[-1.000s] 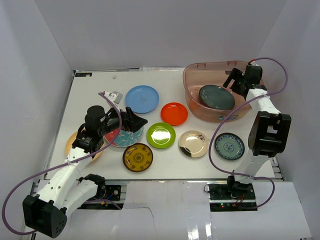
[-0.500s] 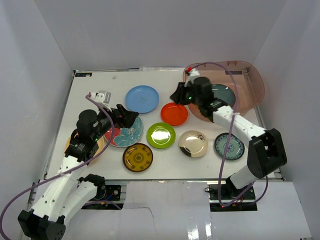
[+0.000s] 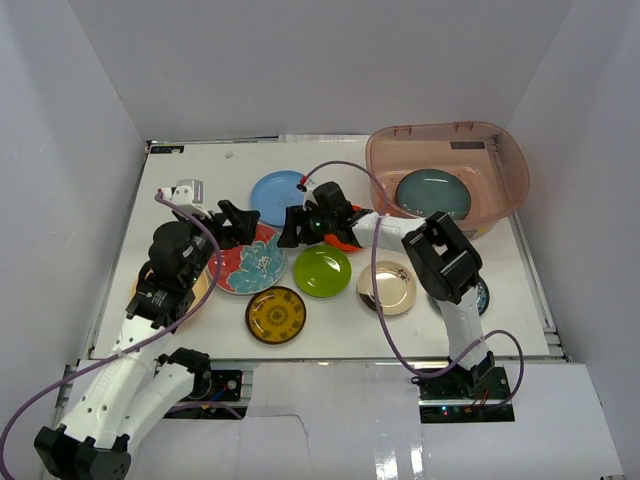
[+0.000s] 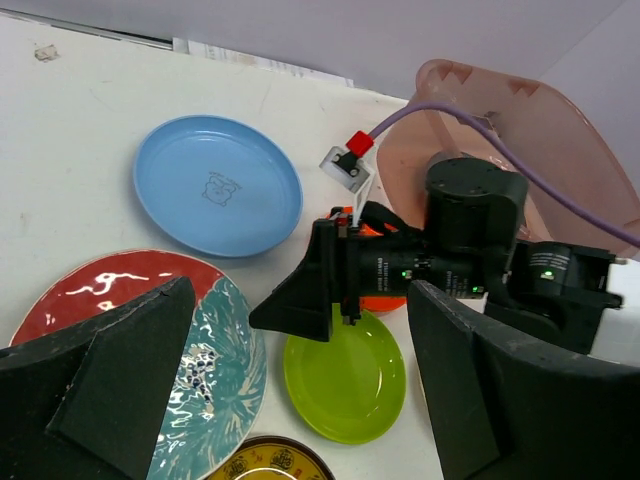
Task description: Place the plates into the plastic bin on the countertop
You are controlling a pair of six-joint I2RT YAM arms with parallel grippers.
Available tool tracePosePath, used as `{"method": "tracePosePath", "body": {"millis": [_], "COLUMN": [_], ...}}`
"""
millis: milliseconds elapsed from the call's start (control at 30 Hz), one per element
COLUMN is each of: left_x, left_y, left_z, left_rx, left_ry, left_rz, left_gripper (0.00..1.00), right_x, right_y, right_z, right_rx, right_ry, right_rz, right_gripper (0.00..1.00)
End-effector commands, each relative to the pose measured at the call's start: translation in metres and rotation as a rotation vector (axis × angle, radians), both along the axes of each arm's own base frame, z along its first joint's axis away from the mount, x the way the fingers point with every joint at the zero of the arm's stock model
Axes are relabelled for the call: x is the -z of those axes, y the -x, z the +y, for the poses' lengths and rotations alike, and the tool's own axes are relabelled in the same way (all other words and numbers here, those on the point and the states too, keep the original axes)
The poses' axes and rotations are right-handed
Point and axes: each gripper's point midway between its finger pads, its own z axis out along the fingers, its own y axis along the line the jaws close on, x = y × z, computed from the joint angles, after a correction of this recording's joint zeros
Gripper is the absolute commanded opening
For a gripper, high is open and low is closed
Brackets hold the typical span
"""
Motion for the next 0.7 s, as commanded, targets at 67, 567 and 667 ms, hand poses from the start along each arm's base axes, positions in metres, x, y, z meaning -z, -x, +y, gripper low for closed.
{"method": "tracePosePath", "body": {"millis": [67,567,667], "left_x": [0.003,0.010,0.009], "left_y": [0.000,-0.004,-0.005], "left_z": [0.001,0.004,0.006], "left_rx": [-0.007,-0.021,-0.030], "left_ry": [-0.006,-0.023,-0.022], "left_rz": [0.014,0.031,0.026], "left_gripper": [0.98,0.98,0.98], "right_x": [-0.002,0.014,-0.020], "right_y": [-0.004,0.012,0.008], "right_z": [0.032,0.058,0.058], "right_rx": [-0.018,-0.005,0.001], "right_ry": [-0.111,-0.265,-0.316], "right_rz": [0.063,0.235,0.173], "right_gripper": [0.68,0.22,0.10]}}
